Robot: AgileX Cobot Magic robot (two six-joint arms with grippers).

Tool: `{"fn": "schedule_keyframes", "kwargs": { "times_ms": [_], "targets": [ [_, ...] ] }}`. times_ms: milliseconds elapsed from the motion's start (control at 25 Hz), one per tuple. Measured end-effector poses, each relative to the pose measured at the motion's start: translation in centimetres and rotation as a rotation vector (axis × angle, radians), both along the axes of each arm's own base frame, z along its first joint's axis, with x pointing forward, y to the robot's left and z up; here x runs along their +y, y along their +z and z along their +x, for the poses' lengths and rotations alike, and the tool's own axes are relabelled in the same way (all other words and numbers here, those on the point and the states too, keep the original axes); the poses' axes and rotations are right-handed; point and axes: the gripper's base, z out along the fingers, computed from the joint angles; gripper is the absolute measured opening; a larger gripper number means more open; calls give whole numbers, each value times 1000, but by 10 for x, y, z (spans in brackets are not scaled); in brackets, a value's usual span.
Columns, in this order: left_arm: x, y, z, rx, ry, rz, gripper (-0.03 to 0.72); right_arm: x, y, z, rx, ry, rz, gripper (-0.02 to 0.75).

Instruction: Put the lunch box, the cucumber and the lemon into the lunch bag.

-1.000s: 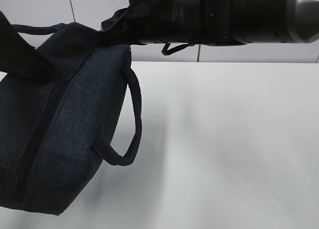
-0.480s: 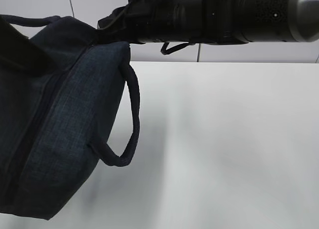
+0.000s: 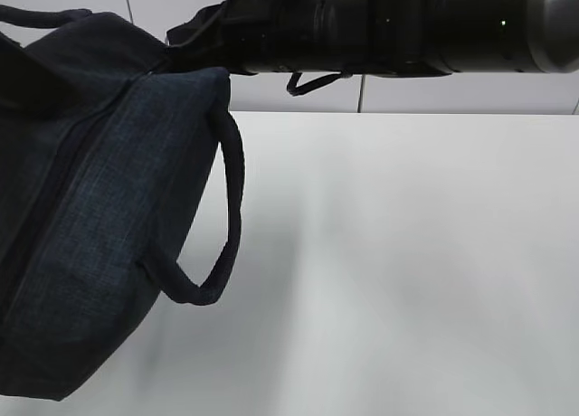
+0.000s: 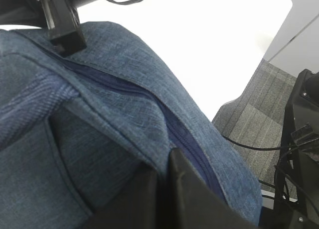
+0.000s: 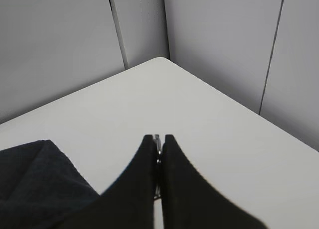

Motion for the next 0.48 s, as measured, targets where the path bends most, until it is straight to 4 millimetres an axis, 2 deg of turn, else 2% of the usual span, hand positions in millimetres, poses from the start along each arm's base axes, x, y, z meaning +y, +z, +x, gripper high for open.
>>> {"fn": "schedule_keyframes", "kwargs": {
  "times_ms": [480],
  "targets": [
    [1,3,-4,-18,-3,-4,-8,2,3,-2,-2,22,14,0]
  ]
}}
